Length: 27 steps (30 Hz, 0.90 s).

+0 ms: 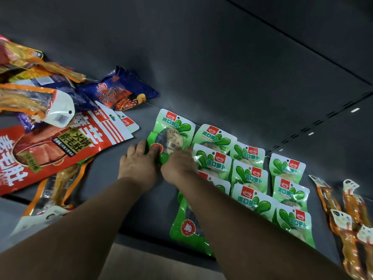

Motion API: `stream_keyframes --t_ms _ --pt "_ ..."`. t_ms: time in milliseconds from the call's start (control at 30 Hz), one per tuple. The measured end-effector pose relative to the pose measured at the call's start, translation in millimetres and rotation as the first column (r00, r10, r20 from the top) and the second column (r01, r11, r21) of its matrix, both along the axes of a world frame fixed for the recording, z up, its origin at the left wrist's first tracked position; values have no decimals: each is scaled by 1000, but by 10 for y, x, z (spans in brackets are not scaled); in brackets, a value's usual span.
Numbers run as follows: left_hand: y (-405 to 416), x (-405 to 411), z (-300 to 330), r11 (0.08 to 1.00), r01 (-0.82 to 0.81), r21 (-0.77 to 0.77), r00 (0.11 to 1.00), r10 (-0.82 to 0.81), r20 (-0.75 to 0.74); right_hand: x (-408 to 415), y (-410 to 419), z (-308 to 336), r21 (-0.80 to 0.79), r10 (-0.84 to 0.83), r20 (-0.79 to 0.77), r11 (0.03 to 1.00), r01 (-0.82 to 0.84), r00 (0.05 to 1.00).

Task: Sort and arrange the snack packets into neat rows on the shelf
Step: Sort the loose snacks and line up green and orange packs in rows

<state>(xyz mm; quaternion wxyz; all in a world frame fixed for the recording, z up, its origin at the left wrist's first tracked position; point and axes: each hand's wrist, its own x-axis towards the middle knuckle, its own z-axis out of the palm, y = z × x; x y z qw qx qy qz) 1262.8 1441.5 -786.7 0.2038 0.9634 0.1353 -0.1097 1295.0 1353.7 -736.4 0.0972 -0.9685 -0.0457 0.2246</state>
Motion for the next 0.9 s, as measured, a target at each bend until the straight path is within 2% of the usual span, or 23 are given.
stream_keyframes --t_ms 200,367,900 --pt "34 -66 70 998 68 -2 996 -68 -63 -27 3 -74 -47 62 -46 997 -64 997" --pt "100 -153 90 998 52 -22 995 -54 -78 -24 8 -99 -76 94 -66 992 -99 993" --pt "186 -485 135 998 35 47 989 -27 -145 -63 5 -44 -26 92 -50 995 -94 994"
